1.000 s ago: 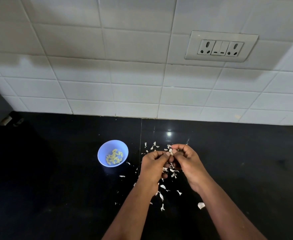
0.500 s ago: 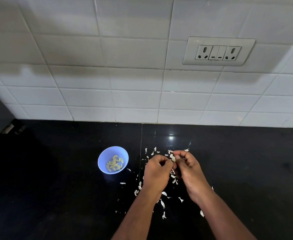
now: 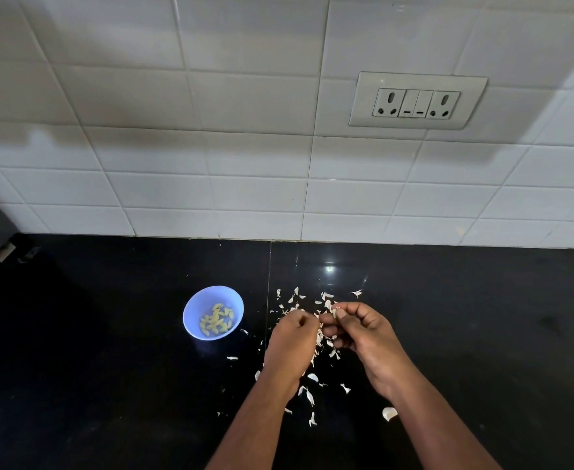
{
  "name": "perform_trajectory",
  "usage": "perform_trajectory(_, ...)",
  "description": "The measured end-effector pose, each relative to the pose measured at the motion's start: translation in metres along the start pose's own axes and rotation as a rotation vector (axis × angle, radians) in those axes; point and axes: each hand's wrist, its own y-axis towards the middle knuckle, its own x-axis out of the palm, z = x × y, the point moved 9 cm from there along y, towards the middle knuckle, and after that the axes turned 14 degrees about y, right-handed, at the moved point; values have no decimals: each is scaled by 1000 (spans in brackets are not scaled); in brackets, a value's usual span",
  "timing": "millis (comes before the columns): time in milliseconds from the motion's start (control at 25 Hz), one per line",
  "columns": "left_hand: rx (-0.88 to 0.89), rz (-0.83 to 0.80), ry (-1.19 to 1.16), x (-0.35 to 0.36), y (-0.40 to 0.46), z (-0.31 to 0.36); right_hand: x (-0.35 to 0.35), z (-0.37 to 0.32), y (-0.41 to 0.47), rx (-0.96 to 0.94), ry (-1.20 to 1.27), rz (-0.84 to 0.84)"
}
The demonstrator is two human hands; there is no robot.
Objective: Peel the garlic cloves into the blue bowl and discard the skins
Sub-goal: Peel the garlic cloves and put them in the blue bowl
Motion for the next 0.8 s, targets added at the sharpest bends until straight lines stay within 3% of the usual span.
perform_trajectory(120,144,-51,-191,0,-3,14,2,1,-3,2,13,-18)
perform_trajectory(240,250,-22,-234,-1,-9,25,1,0,-6,-21,25,-13)
perform_trajectory(320,207,23,-311,-4,-10,19,1,-3,-8,-36,24,3)
perform_trajectory(600,-149,-134,-698,17,-11,-11,4,-12,-17,-246,-106,103)
perform_trajectory(800,-121,-98,-689,14,-12,-20,7,-5,-16,-257,-188,150)
